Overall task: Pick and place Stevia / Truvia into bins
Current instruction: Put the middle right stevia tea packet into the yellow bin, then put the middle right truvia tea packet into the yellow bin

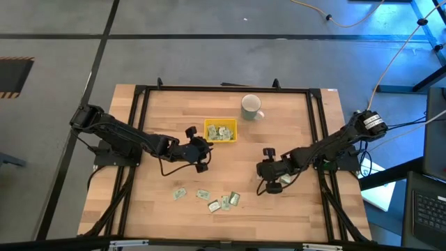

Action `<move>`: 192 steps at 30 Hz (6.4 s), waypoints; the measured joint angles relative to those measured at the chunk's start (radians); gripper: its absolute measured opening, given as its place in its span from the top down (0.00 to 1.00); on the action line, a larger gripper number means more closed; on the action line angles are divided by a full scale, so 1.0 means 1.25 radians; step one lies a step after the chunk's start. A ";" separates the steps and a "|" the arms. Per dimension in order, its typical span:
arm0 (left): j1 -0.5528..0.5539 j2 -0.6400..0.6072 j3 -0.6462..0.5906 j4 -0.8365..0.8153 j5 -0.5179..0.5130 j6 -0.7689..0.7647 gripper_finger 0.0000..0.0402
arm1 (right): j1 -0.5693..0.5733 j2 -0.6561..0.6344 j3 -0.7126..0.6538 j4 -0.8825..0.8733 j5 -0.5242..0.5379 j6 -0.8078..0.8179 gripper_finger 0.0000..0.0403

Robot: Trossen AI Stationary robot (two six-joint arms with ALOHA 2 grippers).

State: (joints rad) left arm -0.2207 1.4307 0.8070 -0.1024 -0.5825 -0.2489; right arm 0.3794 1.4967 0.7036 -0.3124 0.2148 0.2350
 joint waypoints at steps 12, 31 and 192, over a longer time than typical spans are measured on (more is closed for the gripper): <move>0.000 0.000 0.000 0.000 -0.001 0.000 0.79 | 0.000 0.000 -0.116 0.152 -0.022 0.021 0.75; 0.000 0.000 0.000 0.001 -0.001 0.000 0.79 | 0.000 0.022 -0.128 0.189 -0.015 0.010 0.96; 0.001 0.000 0.000 0.016 -0.008 0.020 0.79 | -0.382 0.082 0.225 0.281 0.048 -0.340 0.99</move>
State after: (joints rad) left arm -0.2195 1.4311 0.8070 -0.0821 -0.5922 -0.2244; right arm -0.0976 1.5997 0.9843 0.0391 0.2747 -0.1895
